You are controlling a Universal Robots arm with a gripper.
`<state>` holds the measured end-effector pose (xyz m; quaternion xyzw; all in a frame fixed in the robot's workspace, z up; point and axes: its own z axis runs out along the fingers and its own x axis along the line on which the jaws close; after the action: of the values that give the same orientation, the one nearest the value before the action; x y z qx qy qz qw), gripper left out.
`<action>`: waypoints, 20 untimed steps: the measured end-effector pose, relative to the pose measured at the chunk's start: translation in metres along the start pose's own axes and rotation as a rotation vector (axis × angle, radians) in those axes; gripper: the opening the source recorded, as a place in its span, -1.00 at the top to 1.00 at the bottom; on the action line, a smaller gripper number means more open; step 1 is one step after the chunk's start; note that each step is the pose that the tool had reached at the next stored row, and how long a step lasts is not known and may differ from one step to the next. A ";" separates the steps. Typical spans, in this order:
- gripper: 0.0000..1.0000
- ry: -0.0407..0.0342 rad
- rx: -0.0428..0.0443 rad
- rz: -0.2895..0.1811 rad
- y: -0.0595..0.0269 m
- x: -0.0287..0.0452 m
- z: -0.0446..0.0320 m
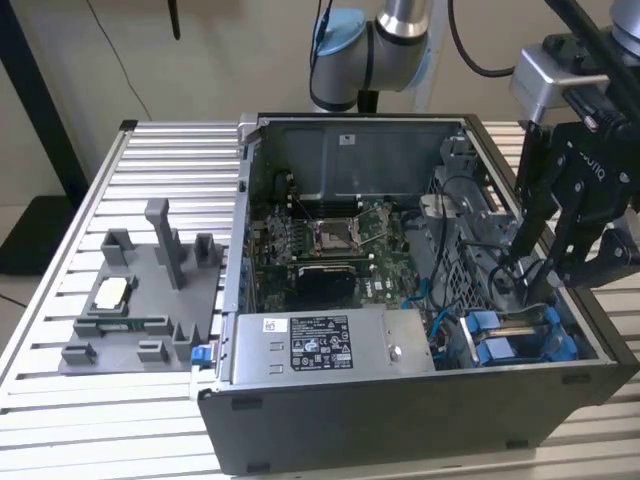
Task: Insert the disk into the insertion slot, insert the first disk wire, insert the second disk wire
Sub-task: 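Insert the disk into the insertion slot, then insert the first disk wire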
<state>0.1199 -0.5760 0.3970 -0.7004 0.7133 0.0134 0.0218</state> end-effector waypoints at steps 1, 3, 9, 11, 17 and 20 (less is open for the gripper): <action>0.06 -0.0034 0.0001 0.000 0.0004 -0.0014 0.0002; 0.06 -0.0130 0.0000 0.000 0.0008 -0.0043 0.0014; 0.06 -0.0552 -0.0006 0.000 0.0012 -0.0143 0.0070; 0.06 -0.0582 -0.0006 -0.001 0.0012 -0.0159 0.0085; 0.06 -0.0610 -0.0010 -0.015 -0.0024 -0.0169 0.0114; 0.06 -0.0611 -0.0024 -0.035 -0.0035 -0.0168 0.0127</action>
<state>0.1238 -0.5586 0.3851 -0.7119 0.7001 0.0353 0.0430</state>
